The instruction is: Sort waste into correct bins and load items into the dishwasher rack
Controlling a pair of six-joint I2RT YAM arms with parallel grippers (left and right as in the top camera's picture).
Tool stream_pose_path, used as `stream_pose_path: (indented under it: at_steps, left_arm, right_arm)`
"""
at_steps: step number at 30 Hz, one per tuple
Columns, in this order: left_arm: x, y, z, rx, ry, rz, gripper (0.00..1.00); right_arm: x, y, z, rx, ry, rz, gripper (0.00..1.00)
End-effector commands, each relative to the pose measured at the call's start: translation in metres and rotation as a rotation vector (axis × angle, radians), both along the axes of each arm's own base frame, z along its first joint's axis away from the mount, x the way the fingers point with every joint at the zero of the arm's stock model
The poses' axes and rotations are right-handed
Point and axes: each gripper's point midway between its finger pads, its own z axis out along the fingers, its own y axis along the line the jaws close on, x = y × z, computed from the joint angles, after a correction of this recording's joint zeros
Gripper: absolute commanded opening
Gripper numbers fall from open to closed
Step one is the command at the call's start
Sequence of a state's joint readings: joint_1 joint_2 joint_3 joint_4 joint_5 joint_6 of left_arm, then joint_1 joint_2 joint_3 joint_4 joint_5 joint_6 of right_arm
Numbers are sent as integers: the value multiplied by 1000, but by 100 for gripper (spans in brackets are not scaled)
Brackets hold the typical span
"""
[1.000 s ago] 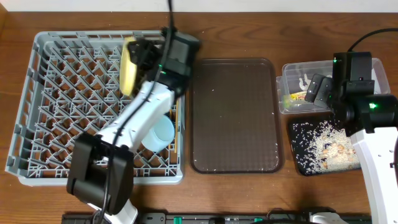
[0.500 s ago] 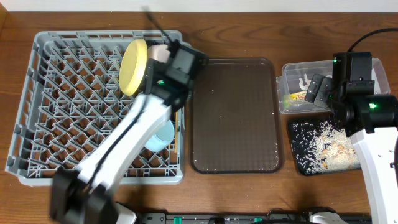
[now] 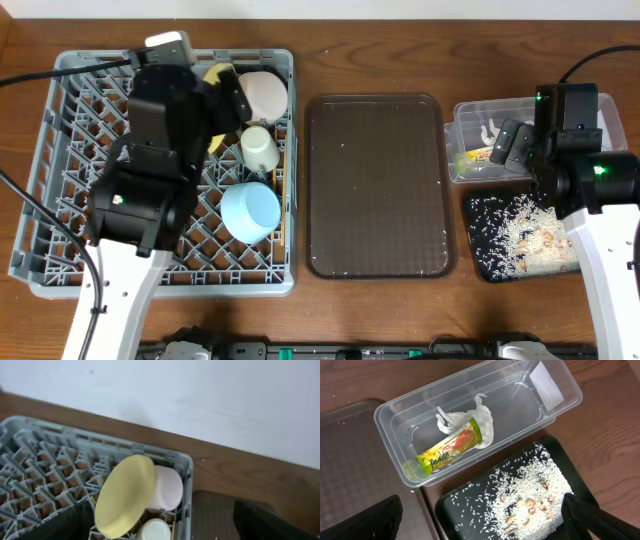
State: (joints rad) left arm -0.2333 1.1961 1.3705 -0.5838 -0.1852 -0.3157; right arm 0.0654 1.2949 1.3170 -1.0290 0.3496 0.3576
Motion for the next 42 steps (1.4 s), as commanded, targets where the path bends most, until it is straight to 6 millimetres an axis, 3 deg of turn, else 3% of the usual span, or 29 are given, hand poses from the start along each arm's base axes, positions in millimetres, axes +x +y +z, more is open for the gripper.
stream_pose_path:
  at_steps: [1, 15, 21, 27, 33, 39, 42]
  left_arm:
    - [2, 2, -3, -18, 17, 6, 91]
    - [-15, 5, -33, 14, 158, 7, 92]
    - [-20, 6, -40, 22, 193, 7, 92]
    - [-20, 6, -40, 22, 194, 7, 92]
    - [-20, 6, -40, 22, 194, 7, 92]
    - [-20, 7, -40, 22, 194, 7, 92]
    - [-20, 6, -40, 22, 194, 7, 92]
  right_arm:
    - [-1, -3, 4, -17, -6, -4, 99]
    - [-1, -3, 0, -17, 6, -3, 99]
    - [-11, -3, 23, -12, -71, -3, 99]
    - [-41, -2, 73, 2, -254, 6, 99]
    - [-81, 16, 118, 36, -447, 94, 99]
    - [-117, 14, 135, 47, -585, 113, 99]
    - [-132, 8, 127, 43, -650, 94, 99]
